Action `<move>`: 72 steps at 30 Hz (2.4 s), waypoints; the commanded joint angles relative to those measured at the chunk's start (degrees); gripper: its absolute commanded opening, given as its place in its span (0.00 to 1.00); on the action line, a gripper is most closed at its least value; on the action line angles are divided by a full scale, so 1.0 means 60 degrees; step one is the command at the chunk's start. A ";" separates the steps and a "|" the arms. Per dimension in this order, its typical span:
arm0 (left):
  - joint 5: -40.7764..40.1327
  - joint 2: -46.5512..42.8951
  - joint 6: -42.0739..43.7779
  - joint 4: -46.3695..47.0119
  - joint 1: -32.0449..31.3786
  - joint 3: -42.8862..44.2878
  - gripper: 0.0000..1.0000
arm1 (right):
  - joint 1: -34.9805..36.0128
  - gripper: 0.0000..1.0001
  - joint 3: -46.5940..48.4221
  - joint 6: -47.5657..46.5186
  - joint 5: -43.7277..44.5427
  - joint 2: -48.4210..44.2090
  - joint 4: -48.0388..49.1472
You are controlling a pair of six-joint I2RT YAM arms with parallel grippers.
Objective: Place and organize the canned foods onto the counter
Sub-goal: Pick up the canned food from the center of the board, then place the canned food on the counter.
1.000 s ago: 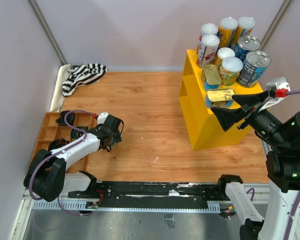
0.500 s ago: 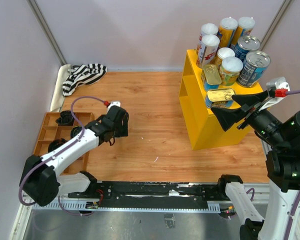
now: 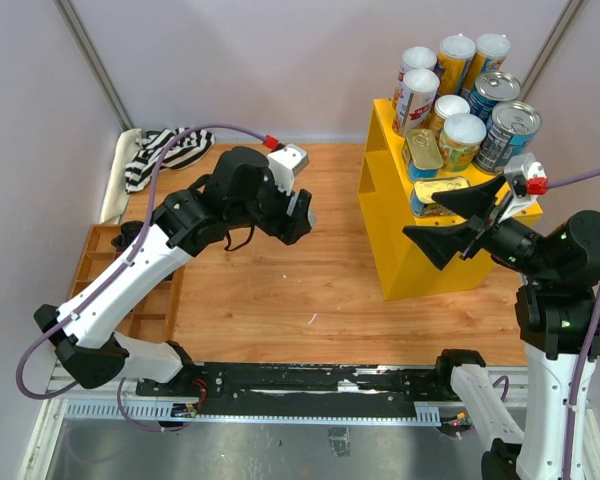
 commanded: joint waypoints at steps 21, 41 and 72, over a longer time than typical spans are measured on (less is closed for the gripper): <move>0.0990 0.1906 -0.0250 -0.0519 -0.0379 0.4689 0.01 | 0.6187 0.99 0.3992 -0.4155 0.6694 0.3138 -0.1877; 0.1623 0.2187 -0.0398 -0.0522 -0.0363 0.5454 0.01 | 1.0671 0.99 0.0106 -0.5990 1.2574 0.2160 0.2403; 0.0516 0.1485 -0.0676 0.0407 -0.0261 0.4973 0.00 | 1.0643 0.98 0.0351 -0.5566 0.9424 0.1816 0.0991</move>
